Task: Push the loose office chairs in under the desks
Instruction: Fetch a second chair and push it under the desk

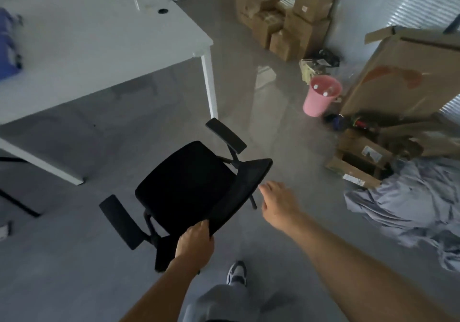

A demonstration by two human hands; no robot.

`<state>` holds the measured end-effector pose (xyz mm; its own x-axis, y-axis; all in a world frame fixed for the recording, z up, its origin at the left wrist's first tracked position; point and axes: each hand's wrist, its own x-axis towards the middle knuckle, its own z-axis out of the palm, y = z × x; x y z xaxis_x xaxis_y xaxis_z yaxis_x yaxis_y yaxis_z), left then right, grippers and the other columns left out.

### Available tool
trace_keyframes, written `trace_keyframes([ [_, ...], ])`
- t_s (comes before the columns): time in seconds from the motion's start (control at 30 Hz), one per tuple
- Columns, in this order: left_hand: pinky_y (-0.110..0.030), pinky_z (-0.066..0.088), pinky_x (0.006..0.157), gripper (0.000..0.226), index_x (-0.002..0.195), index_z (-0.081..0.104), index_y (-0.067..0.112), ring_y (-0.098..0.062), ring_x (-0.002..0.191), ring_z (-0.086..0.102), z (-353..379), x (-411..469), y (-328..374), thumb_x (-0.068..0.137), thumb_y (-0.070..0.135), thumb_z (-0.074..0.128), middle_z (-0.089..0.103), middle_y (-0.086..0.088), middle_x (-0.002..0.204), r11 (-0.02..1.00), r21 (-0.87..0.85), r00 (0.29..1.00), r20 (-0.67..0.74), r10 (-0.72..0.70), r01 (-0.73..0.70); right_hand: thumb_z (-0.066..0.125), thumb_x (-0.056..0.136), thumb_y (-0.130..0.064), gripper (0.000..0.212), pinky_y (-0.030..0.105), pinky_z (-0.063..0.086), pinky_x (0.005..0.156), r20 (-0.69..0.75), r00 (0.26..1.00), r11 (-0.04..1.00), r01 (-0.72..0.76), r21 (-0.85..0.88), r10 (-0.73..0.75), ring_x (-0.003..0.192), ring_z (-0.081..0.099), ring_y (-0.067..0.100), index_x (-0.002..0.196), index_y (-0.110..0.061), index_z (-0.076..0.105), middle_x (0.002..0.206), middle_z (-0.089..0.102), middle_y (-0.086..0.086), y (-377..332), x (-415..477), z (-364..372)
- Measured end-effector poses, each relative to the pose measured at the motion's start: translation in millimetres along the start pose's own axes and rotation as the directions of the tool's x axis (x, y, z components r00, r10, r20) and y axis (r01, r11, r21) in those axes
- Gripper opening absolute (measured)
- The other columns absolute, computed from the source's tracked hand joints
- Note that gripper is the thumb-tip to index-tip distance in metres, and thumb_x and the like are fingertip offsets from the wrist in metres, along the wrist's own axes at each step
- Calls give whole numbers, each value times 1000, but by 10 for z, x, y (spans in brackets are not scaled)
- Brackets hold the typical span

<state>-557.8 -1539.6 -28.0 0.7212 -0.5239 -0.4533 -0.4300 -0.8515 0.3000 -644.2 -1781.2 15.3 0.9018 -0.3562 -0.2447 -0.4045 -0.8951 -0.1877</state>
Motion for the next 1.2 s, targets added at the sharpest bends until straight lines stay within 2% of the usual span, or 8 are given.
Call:
trace_keyframes([
  [0.1,-42,53,88,34,128,51,19,-27,106,64,59,-52,86,95,29,49,64,-2,120,999,-23,999,-8,-50,50,63,85,-15,52,47,43,99,-49,996,996,67,-53,-70,126,46,34,135,-12,47,139,47,13,19,145,-61],
  [0.2,-40,53,81,22,115,53,22,-26,98,66,41,-45,110,94,29,49,66,0,111,999,22,999,-28,-29,29,67,81,-14,50,47,42,100,-57,995,994,78,-82,-83,124,47,33,129,-14,52,136,50,13,30,177,-27],
  [0.37,-37,47,79,13,100,53,22,-23,93,65,-5,-40,139,96,33,47,66,3,102,995,32,993,-80,-87,90,65,83,-17,47,51,29,113,42,982,975,186,-123,-182,129,41,30,128,-17,51,135,49,8,14,228,67],
  [0.57,-40,41,93,15,105,56,23,-19,105,59,131,-156,286,96,31,47,65,7,109,970,-31,950,-198,-242,241,62,87,-20,45,51,22,116,226,924,920,350,-174,-309,129,41,27,130,-19,49,133,50,5,132,384,169],
  [0.67,-39,39,94,18,110,58,23,-19,109,58,180,-148,316,94,25,51,65,7,112,960,-18,939,-204,-278,281,62,85,-9,46,53,18,117,240,912,906,381,-187,-334,128,42,25,128,-19,50,130,52,3,177,437,228],
  [0.8,-38,34,94,37,121,56,24,-17,113,56,213,-92,294,86,12,61,62,9,118,945,44,937,-153,-313,323,63,79,-3,42,47,26,112,260,904,900,393,-188,-340,119,49,23,117,-19,57,117,57,-1,152,551,253],
  [0.93,-37,29,89,44,113,56,27,-16,107,57,217,-44,273,76,7,69,61,10,109,936,60,930,-152,-335,347,66,78,-5,26,44,33,104,257,910,902,380,-205,-325,107,54,22,97,-19,58,102,60,-1,98,628,272],
  [1.2,-36,26,85,40,107,56,28,-16,104,55,-157,342,-160,76,6,70,60,12,102,946,39,936,-160,-312,322,65,80,-5,22,40,38,99,257,906,885,398,-240,-338,100,59,22,97,-18,60,98,64,0,-326,1122,164],
])
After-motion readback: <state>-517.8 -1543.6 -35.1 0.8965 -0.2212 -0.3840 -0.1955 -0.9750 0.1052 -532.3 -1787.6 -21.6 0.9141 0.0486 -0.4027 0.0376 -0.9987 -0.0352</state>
